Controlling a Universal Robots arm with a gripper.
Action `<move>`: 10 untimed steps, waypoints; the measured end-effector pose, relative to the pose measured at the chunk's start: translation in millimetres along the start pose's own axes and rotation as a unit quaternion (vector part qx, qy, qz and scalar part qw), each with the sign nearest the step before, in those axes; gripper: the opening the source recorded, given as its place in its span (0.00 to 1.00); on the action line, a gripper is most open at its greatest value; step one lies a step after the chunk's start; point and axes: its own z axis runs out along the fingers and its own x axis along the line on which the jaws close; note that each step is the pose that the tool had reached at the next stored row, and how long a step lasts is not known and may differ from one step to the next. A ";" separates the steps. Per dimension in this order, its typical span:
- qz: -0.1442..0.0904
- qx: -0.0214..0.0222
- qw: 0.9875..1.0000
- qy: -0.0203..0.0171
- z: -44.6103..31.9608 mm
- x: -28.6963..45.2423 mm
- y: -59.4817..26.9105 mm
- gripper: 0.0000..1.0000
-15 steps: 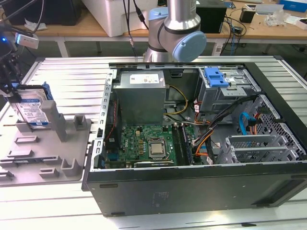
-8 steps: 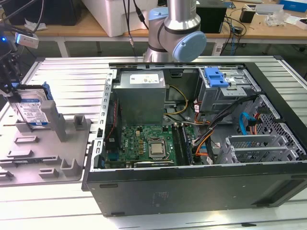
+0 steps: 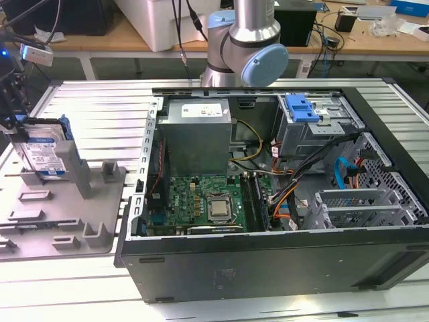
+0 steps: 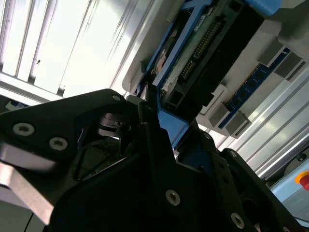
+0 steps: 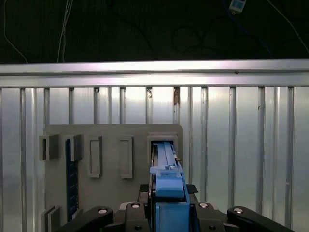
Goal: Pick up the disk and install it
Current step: 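Pick up the disk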
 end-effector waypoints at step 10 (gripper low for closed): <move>0.000 0.000 1.000 0.000 0.2 0.0 0.1 0.45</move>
